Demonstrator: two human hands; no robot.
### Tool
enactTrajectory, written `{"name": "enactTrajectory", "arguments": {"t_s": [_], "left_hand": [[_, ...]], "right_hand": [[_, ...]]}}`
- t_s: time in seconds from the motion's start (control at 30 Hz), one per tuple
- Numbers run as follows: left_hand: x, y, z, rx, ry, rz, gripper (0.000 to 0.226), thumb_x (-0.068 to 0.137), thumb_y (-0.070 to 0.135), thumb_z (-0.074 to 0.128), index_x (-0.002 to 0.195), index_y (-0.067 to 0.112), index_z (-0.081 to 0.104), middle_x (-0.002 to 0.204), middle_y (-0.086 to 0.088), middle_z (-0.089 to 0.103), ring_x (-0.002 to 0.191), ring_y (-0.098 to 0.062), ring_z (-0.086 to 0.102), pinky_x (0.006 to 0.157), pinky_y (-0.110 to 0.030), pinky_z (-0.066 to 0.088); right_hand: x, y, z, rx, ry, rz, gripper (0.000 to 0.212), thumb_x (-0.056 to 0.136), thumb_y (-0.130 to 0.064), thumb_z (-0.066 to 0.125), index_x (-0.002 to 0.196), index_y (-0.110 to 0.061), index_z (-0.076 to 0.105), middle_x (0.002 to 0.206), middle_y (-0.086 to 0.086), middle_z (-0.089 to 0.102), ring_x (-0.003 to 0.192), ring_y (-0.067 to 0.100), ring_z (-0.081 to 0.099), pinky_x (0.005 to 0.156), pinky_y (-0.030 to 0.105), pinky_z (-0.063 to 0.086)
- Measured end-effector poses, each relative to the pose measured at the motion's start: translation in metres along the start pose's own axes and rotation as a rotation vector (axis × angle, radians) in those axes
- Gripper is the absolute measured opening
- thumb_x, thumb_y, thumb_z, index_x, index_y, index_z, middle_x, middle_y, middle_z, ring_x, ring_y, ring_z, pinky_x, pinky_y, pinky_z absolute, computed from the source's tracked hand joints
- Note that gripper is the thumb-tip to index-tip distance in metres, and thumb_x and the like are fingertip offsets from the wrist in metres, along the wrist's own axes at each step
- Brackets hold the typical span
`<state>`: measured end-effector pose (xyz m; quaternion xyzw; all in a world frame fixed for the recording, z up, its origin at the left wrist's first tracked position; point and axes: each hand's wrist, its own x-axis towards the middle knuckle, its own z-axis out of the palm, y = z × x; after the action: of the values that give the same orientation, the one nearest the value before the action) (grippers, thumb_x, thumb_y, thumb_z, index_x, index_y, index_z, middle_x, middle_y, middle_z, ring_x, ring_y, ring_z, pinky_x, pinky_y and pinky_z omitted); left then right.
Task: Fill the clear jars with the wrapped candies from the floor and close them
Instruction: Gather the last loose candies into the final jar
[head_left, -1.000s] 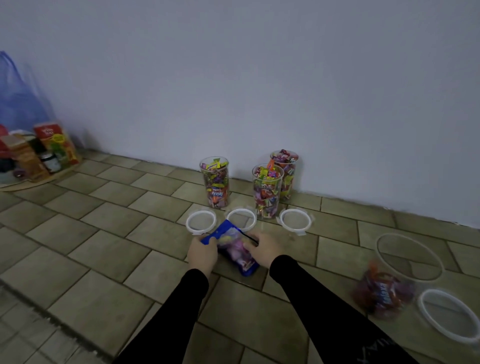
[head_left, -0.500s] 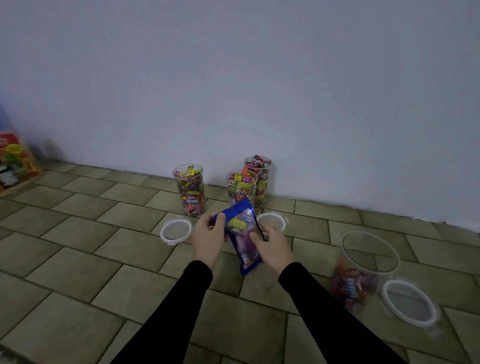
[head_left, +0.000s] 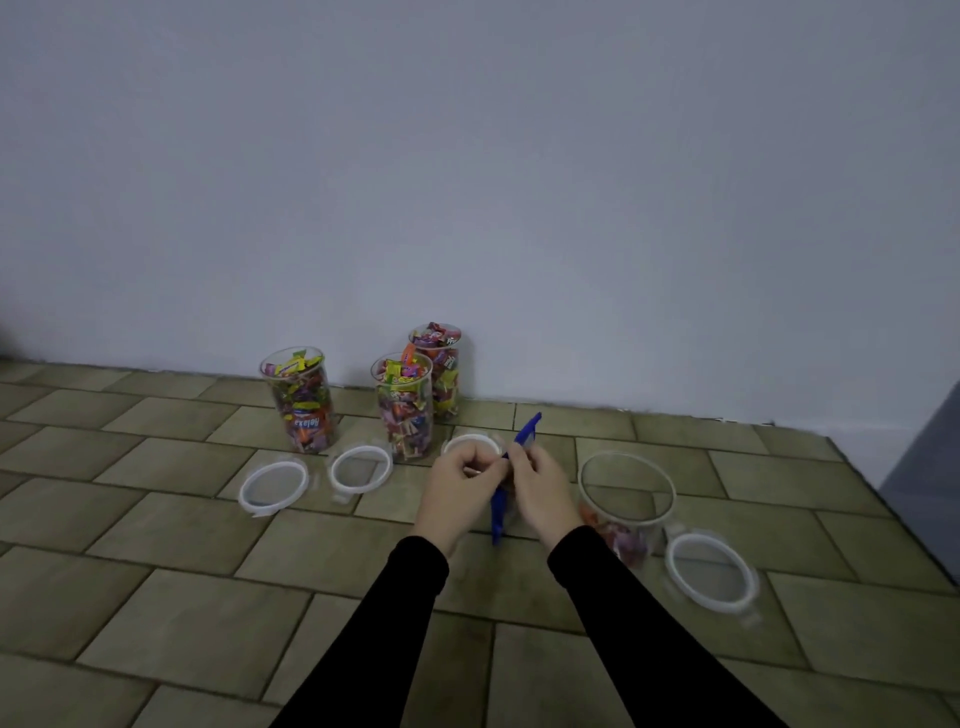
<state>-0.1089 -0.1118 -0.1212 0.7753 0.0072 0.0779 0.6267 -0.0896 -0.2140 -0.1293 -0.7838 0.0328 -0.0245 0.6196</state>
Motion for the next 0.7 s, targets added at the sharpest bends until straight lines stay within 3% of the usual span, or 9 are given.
{"name": "enactTrajectory", "arguments": {"t_s": [0.07, 0.17, 0.27, 0.37, 0.47, 0.57, 0.7], "left_hand": [[0.000, 0.001, 0.000, -0.045, -0.018, -0.039, 0.024, 0.091, 0.013, 0.061, 0.085, -0.011, 0.062, 0.074, -0.011, 0.060, 0.069, -0.017, 0.057, 0.051, -0.015, 0.044], [0.002, 0.002, -0.001, -0.056, -0.053, -0.086, 0.026, 0.090, 0.024, 0.064, 0.087, -0.002, 0.067, 0.071, -0.003, 0.063, 0.065, -0.012, 0.058, 0.054, -0.018, 0.045], [0.003, 0.002, -0.003, -0.017, -0.014, -0.084, 0.022, 0.090, 0.032, 0.065, 0.078, 0.013, 0.067, 0.063, 0.008, 0.062, 0.058, -0.006, 0.055, 0.055, -0.020, 0.043], [0.005, -0.001, -0.008, 0.051, 0.050, -0.097, 0.020, 0.090, 0.035, 0.064, 0.081, 0.018, 0.064, 0.071, 0.004, 0.064, 0.064, -0.010, 0.057, 0.058, -0.022, 0.042], [0.006, -0.003, -0.011, 0.158, 0.047, -0.066, 0.016, 0.092, 0.028, 0.061, 0.077, 0.020, 0.059, 0.068, 0.003, 0.061, 0.063, -0.014, 0.056, 0.062, -0.031, 0.045], [0.004, -0.001, -0.012, 0.185, 0.076, -0.041, 0.021, 0.094, 0.021, 0.058, 0.073, 0.019, 0.055, 0.067, 0.001, 0.058, 0.064, -0.018, 0.053, 0.064, -0.037, 0.046], [0.000, -0.002, -0.009, 0.302, 0.135, 0.021, 0.023, 0.097, 0.018, 0.053, 0.074, 0.023, 0.051, 0.070, 0.005, 0.057, 0.065, -0.012, 0.053, 0.057, -0.018, 0.039]], "right_hand": [[-0.003, 0.002, -0.002, -0.007, -0.002, -0.040, 0.029, 0.102, -0.022, 0.041, 0.075, -0.017, 0.053, 0.073, -0.002, 0.055, 0.073, 0.015, 0.052, 0.066, 0.029, 0.038], [-0.010, 0.004, -0.004, -0.011, -0.043, -0.098, 0.033, 0.102, -0.018, 0.039, 0.071, -0.023, 0.050, 0.071, -0.005, 0.052, 0.069, 0.010, 0.050, 0.066, 0.026, 0.039], [-0.020, 0.006, -0.002, -0.150, -0.072, -0.269, 0.024, 0.102, -0.020, 0.039, 0.090, -0.026, 0.060, 0.085, -0.009, 0.058, 0.077, -0.003, 0.051, 0.065, 0.017, 0.039], [-0.025, 0.010, 0.003, -0.249, -0.127, -0.380, 0.024, 0.102, -0.024, 0.039, 0.112, -0.021, 0.061, 0.099, -0.007, 0.059, 0.088, -0.001, 0.054, 0.075, 0.014, 0.045], [-0.027, 0.014, 0.008, -0.266, -0.105, -0.368, 0.022, 0.100, -0.023, 0.042, 0.092, -0.013, 0.059, 0.085, -0.002, 0.055, 0.075, 0.005, 0.051, 0.067, 0.023, 0.043], [-0.029, 0.011, 0.009, -0.241, -0.066, -0.328, 0.026, 0.098, -0.021, 0.046, 0.076, -0.009, 0.050, 0.076, 0.002, 0.049, 0.064, 0.005, 0.043, 0.059, 0.020, 0.036], [-0.033, 0.001, 0.006, -0.265, -0.040, -0.279, 0.032, 0.097, -0.019, 0.046, 0.066, -0.019, 0.039, 0.073, -0.003, 0.042, 0.060, 0.005, 0.039, 0.059, 0.014, 0.037]]}}
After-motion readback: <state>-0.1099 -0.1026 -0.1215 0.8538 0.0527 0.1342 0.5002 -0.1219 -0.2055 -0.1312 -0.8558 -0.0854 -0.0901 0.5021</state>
